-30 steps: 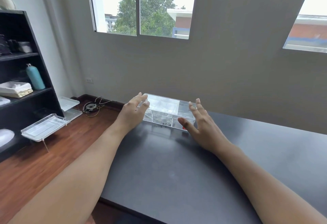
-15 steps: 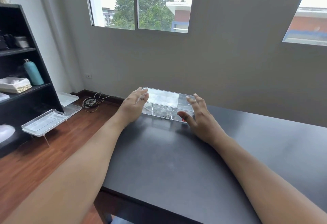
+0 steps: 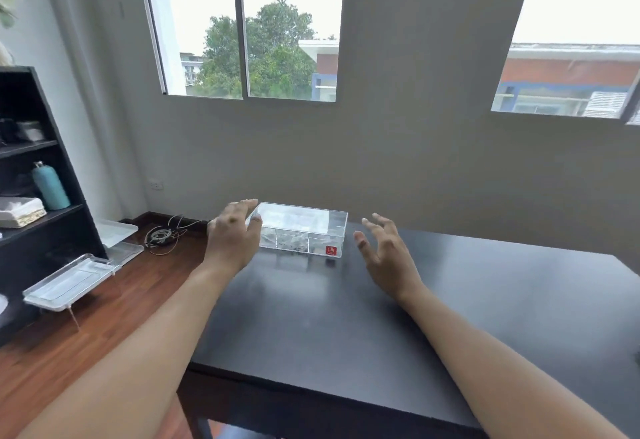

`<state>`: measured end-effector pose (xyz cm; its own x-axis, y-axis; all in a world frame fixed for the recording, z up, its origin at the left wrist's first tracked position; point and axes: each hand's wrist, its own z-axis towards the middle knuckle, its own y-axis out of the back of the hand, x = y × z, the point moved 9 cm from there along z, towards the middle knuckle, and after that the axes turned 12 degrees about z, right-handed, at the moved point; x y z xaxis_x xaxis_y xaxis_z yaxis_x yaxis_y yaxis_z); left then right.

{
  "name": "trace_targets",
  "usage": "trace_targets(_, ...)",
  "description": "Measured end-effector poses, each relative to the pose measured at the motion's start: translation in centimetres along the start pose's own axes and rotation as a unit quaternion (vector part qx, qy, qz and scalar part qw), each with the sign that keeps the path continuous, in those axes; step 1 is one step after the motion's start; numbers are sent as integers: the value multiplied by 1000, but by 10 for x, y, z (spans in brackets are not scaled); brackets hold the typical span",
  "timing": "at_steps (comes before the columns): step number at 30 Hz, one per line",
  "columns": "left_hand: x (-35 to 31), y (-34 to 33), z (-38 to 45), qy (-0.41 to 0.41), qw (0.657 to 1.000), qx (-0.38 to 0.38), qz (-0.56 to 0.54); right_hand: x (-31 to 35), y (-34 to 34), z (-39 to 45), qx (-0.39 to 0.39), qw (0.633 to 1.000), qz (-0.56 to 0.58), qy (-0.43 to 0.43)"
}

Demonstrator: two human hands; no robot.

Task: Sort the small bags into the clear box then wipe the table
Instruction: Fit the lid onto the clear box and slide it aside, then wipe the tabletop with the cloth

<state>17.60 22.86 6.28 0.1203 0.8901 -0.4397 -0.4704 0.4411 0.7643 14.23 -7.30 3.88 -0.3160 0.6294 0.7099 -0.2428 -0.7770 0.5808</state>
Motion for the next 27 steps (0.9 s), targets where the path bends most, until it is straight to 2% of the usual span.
trace_targets(4,-65,2,0,-71,997,21,24,-4,40,-12,12,997,-79,-1)
trace_targets(14,-266,-52,-58,-235,963,132,5,-45,181,-67,-26,969,-190,-158)
trace_targets(21,-386,-111,-115,-354,916,187,-11,-91,281,-136,-77,934,-253,-240)
trace_targets(27,-469,-162,-185,-422,870,250,-37,-137,355,-223,-108,880,-307,-346)
